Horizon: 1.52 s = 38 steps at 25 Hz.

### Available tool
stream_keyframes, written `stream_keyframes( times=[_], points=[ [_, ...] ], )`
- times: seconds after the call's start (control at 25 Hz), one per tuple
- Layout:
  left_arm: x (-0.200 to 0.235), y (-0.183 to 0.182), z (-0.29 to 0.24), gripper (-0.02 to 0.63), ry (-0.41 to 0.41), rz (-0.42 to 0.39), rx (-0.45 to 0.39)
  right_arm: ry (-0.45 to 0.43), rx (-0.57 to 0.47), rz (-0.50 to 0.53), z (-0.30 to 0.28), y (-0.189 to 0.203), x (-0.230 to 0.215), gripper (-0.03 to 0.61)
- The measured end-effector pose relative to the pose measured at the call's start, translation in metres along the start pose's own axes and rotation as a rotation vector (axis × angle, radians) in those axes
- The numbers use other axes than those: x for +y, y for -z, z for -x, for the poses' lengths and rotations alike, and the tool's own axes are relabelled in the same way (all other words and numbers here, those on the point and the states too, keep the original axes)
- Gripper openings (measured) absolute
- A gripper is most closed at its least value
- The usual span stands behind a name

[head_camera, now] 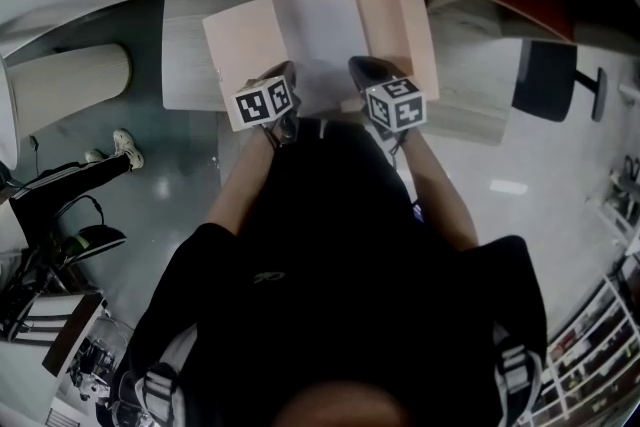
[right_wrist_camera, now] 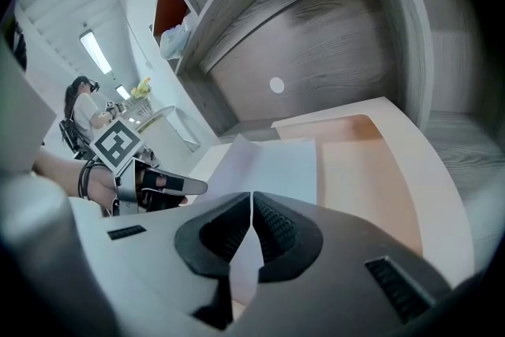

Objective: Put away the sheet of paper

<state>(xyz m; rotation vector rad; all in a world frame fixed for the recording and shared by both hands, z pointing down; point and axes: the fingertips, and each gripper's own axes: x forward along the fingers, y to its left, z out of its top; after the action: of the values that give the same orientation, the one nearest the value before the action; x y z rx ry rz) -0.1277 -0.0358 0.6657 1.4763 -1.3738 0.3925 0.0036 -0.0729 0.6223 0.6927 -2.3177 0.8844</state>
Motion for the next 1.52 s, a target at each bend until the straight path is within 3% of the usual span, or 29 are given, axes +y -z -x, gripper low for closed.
stream_keyframes(
  times=[0.6, 1.52],
  points=[
    [-0.002, 0.004, 0.0, 0.044, -0.006, -0.023, 0.002, 0.001, 0.0, 0.007, -0.001, 0.001, 0.002, 0.025],
    [0.008, 0.013, 0.009, 0.044, -0.004, 0.012, -0.001, -0.008, 0.009, 0.021, -0.007, 0.002, 0.016, 0.025]
  ],
)
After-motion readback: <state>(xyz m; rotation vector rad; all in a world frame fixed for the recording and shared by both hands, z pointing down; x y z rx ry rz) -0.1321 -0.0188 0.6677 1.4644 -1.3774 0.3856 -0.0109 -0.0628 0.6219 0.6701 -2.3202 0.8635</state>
